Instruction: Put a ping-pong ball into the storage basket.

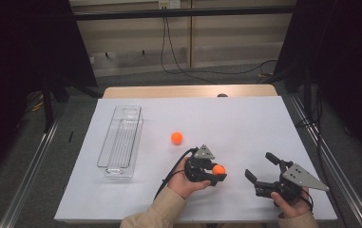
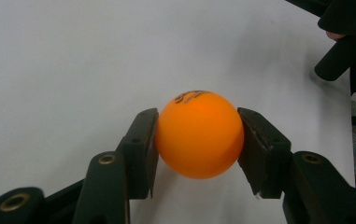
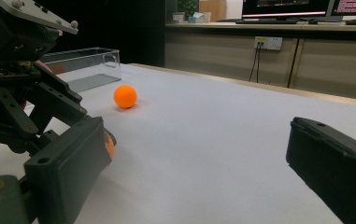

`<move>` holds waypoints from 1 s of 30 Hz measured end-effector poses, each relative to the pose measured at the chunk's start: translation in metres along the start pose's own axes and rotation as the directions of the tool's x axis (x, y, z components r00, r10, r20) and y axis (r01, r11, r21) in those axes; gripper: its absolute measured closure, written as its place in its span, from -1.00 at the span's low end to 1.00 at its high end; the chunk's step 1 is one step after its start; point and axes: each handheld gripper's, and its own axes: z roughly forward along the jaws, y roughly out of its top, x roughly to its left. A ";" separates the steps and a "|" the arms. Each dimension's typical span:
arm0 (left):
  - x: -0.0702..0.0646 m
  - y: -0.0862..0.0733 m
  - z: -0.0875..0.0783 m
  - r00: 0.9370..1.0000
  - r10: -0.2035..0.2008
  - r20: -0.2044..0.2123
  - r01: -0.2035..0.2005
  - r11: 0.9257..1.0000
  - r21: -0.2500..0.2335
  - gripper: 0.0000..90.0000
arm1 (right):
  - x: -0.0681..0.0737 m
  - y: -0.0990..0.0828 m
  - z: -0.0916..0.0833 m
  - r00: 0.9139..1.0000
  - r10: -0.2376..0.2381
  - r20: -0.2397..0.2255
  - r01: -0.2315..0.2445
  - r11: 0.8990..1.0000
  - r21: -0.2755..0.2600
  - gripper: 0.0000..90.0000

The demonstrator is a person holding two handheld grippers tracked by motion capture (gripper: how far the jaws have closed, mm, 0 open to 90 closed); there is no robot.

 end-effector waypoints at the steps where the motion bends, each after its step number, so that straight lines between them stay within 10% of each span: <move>1: 0.001 0.000 -0.002 1.000 -0.003 -0.001 0.003 1.000 -0.003 0.13 | 0.000 0.000 0.000 1.000 0.000 -0.001 0.000 1.000 0.001 -0.90; 30: 0.012 -0.002 -0.016 0.999 -0.048 -0.022 0.048 0.999 0.009 0.13 | -0.001 0.000 -0.001 1.000 0.003 0.000 -0.003 1.000 0.001 -0.90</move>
